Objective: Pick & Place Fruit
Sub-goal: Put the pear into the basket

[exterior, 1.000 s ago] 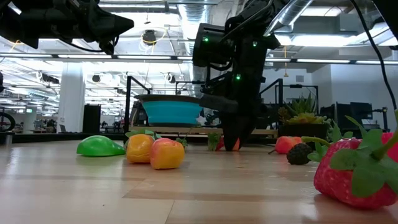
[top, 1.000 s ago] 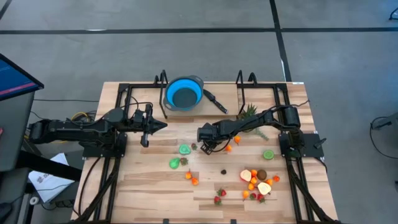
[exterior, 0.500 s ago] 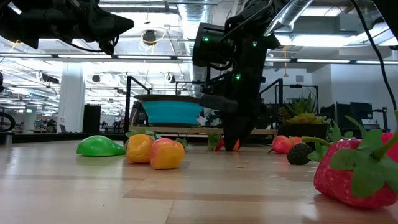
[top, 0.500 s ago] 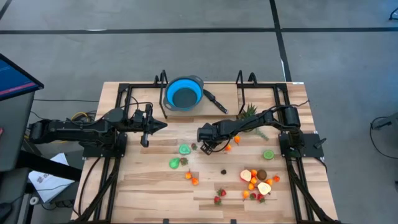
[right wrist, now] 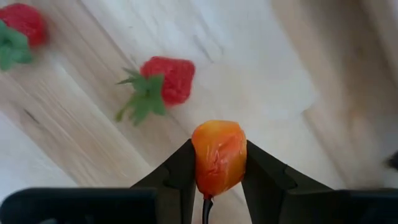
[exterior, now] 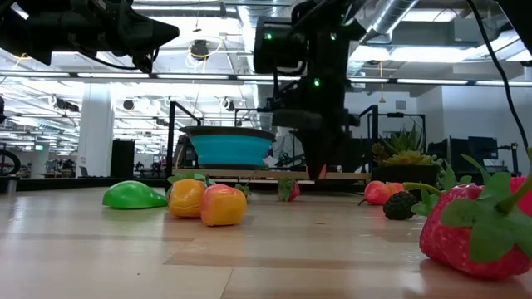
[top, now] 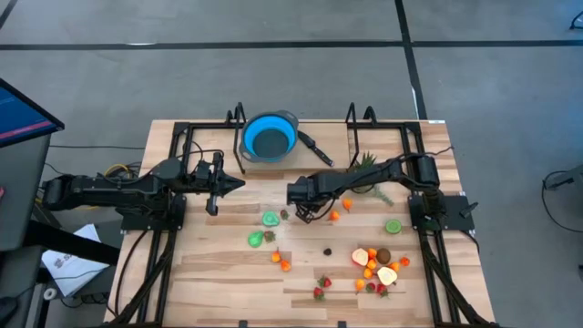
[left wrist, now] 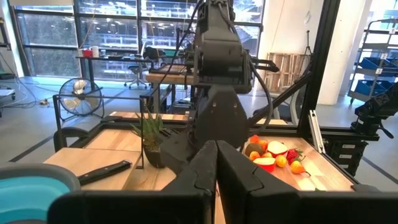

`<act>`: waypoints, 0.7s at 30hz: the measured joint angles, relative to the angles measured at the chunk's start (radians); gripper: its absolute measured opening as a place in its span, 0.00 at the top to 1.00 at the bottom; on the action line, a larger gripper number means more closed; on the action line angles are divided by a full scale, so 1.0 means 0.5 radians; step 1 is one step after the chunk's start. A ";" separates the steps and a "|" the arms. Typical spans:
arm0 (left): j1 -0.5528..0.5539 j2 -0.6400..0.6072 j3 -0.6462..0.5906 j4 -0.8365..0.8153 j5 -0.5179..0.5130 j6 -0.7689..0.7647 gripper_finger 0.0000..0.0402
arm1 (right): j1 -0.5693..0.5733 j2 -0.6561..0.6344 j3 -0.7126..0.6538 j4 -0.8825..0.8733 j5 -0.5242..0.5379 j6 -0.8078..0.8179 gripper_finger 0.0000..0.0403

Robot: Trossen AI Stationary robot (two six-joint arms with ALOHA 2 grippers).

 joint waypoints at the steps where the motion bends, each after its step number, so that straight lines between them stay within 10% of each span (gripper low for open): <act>1: -0.001 0.000 0.000 0.001 0.000 0.000 0.99 | -0.003 0.000 0.036 -0.020 0.013 -0.017 0.76; 21: -0.001 0.000 0.000 0.000 0.000 0.000 0.99 | -0.119 -0.002 0.666 -0.204 0.274 -0.429 0.76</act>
